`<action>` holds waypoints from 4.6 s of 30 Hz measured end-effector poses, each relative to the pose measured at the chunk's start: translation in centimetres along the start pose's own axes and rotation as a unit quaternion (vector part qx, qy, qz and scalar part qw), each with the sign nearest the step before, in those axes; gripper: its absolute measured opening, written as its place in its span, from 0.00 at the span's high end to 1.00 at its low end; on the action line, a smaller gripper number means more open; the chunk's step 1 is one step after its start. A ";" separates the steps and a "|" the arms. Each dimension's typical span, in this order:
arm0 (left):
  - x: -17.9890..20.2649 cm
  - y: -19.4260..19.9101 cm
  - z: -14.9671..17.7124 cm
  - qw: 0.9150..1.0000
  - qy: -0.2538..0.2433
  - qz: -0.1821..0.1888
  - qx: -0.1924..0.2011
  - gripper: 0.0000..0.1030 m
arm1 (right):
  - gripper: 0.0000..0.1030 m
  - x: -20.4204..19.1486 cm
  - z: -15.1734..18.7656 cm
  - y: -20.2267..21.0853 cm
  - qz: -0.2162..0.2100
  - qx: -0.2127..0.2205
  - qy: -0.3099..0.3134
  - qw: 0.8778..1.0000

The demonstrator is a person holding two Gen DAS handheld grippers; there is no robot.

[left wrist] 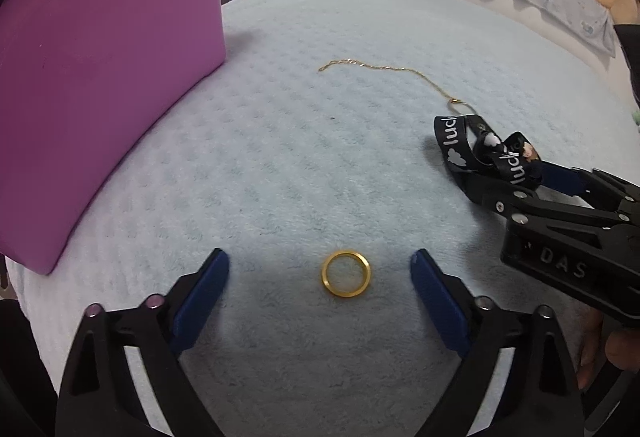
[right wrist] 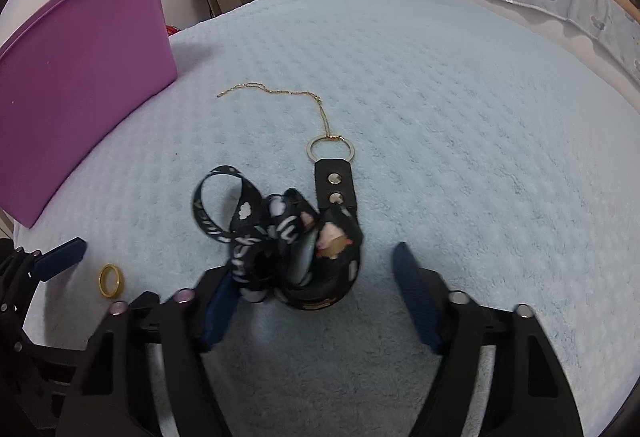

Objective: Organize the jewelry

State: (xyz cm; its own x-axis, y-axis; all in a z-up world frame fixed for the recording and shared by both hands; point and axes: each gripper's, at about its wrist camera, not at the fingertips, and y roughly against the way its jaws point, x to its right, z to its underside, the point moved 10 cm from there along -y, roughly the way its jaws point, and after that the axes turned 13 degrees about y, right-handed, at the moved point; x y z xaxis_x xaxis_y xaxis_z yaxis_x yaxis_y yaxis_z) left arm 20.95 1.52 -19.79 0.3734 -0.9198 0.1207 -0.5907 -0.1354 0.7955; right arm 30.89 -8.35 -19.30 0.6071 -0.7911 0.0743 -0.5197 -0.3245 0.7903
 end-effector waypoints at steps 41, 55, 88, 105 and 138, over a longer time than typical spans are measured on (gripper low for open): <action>-0.6 15.0 -0.4 0.984 -0.066 0.161 0.030 0.80 | 0.89 -2.1 6.2 17.2 -0.019 0.084 -0.230 0.969; -2.4 21.3 -6.2 0.974 -0.093 0.199 0.049 0.80 | 0.89 -5.6 -1.0 23.8 -0.014 0.128 -0.192 0.973; -23.7 18.4 -25.3 0.992 0.073 0.064 0.080 0.80 | 0.89 -23.9 -34.5 16.4 -0.153 0.138 0.025 0.978; -28.3 10.9 -21.4 0.991 0.131 -0.014 -0.019 0.43 | 0.45 -24.4 -27.2 4.8 -0.091 -0.040 0.036 0.994; -27.5 17.6 -21.6 0.990 0.124 -0.049 0.040 0.07 | 0.33 -23.3 -22.6 12.6 -0.047 0.008 -0.007 0.999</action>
State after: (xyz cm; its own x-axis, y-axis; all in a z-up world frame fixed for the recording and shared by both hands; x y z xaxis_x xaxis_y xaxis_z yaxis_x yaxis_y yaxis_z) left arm 15.76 32.40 3.77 0.5903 -0.7830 0.1962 -0.5945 -0.2573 0.7619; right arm 23.82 17.71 2.67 0.6459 -0.7634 -0.0086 -0.4698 -0.4063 0.7837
